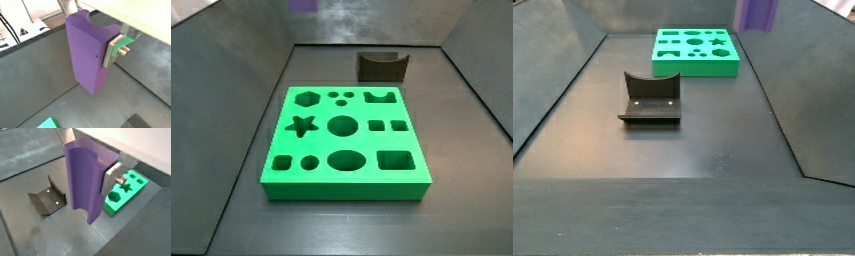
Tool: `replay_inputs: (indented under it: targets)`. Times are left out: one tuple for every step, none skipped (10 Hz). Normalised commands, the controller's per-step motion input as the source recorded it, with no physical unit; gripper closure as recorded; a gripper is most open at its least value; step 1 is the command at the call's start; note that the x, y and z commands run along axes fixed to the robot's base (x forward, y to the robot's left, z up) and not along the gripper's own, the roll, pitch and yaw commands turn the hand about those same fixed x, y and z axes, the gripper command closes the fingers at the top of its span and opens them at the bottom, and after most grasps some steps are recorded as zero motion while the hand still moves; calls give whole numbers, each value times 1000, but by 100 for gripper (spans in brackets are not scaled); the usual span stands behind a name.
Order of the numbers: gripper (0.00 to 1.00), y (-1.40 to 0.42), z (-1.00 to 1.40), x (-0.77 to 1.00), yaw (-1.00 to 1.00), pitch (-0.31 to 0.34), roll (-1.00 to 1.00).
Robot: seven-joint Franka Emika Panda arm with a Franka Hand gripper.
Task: Pick up the arch object. Move up. Rotate the arch object. Move to above the board. Insert the arch object.
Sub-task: Move to above the board.
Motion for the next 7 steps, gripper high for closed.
replay_inputs:
  targets:
    - [100,0,814,-15,-16,55,-113]
    - [100,6,613,-5,-17,56,-113]
    - [100,7,464,-2,-18,58,-111]
    - [100,6,315,0,-19,59,-109]
    - [100,9,170,1,-19,57,-107]
    - [100,-1000,-89,300,-601,201,209]
    - [100,-1000,-91,306,-494,200,247]
